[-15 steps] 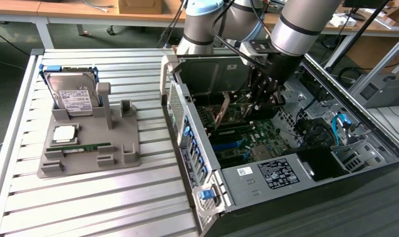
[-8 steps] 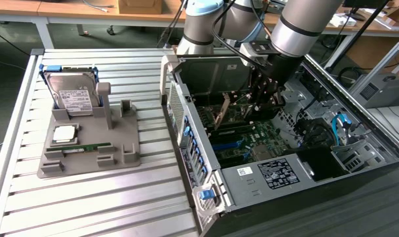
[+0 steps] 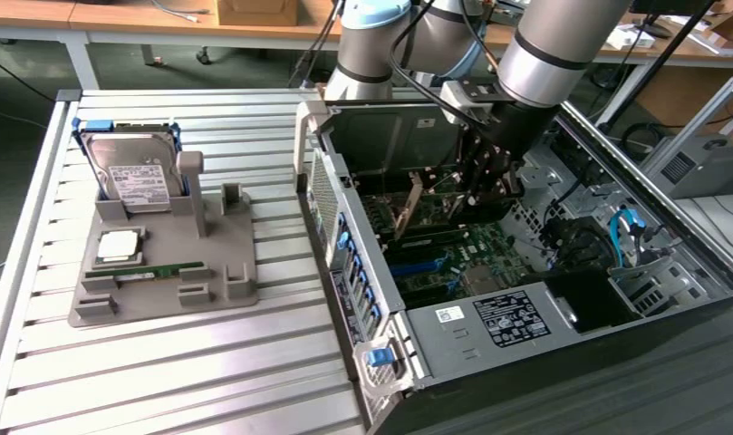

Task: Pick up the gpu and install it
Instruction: 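Insert the gpu into the slot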

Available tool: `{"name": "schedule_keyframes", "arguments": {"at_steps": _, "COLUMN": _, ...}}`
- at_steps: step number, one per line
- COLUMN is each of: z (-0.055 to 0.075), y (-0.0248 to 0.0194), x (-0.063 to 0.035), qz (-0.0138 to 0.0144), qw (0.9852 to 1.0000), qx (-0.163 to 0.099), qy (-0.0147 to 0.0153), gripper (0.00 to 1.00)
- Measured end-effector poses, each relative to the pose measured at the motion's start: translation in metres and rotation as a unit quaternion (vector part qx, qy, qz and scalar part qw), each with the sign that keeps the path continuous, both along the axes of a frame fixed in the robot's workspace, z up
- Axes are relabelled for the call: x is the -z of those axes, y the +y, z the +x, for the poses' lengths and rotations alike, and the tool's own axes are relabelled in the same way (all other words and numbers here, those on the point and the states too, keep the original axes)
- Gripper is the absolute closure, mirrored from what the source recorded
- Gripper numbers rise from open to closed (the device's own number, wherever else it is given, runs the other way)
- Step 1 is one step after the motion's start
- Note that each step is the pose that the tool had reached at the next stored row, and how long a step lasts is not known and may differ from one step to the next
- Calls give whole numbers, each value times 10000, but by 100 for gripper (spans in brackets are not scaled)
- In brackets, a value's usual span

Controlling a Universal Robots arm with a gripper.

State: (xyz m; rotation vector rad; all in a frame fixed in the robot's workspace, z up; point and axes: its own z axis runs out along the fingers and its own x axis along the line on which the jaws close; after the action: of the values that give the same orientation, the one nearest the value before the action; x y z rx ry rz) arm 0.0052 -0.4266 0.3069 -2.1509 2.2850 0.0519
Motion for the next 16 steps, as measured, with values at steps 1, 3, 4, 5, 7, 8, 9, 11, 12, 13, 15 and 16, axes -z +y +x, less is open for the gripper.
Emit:
{"name": "schedule_keyframes", "arguments": {"at_steps": 1, "z": 0, "y": -4, "x": 6, "qz": 0, "qw": 10000, "qx": 0, "qy": 0, "gripper": 73}}
{"name": "schedule_keyframes", "arguments": {"at_steps": 3, "z": 0, "y": -5, "x": 8, "qz": 0, "qw": 10000, "qx": 0, "qy": 0, "gripper": 73}}
{"name": "schedule_keyframes", "arguments": {"at_steps": 4, "z": 0, "y": -7, "x": 11, "qz": 0, "qw": 10000, "qx": 0, "qy": 0, "gripper": 73}}
{"name": "schedule_keyframes", "arguments": {"at_steps": 5, "z": 0, "y": -7, "x": 12, "qz": 0, "qw": 10000, "qx": 0, "qy": 0, "gripper": 73}}
{"name": "schedule_keyframes", "arguments": {"at_steps": 7, "z": -14, "y": -23, "x": 63, "qz": 0, "qw": 10000, "qx": 0, "qy": 0, "gripper": 73}}
{"name": "schedule_keyframes", "arguments": {"at_steps": 8, "z": -15, "y": -24, "x": 63, "qz": 0, "qw": 10000, "qx": 0, "qy": 0, "gripper": 73}}
{"name": "schedule_keyframes", "arguments": {"at_steps": 9, "z": -17, "y": -24, "x": 64, "qz": 0, "qw": 10000, "qx": 0, "qy": 0, "gripper": 73}}
{"name": "schedule_keyframes", "arguments": {"at_steps": 11, "z": -21, "y": -24, "x": 64, "qz": 0, "qw": 10000, "qx": 0, "qy": 0, "gripper": 73}}
{"name": "schedule_keyframes", "arguments": {"at_steps": 12, "z": -22, "y": -24, "x": 64, "qz": 0, "qw": 10000, "qx": 0, "qy": 0, "gripper": 73}}
{"name": "schedule_keyframes", "arguments": {"at_steps": 13, "z": -26, "y": -24, "x": 64, "qz": 0, "qw": 10000, "qx": 0, "qy": 0, "gripper": 73}}
{"name": "schedule_keyframes", "arguments": {"at_steps": 15, "z": -37, "y": -25, "x": 65, "qz": 0, "qw": 10000, "qx": 0, "qy": 0, "gripper": 73}}
{"name": "schedule_keyframes", "arguments": {"at_steps": 16, "z": -42, "y": -25, "x": 66, "qz": 0, "qw": 10000, "qx": 0, "qy": 0, "gripper": 73}}
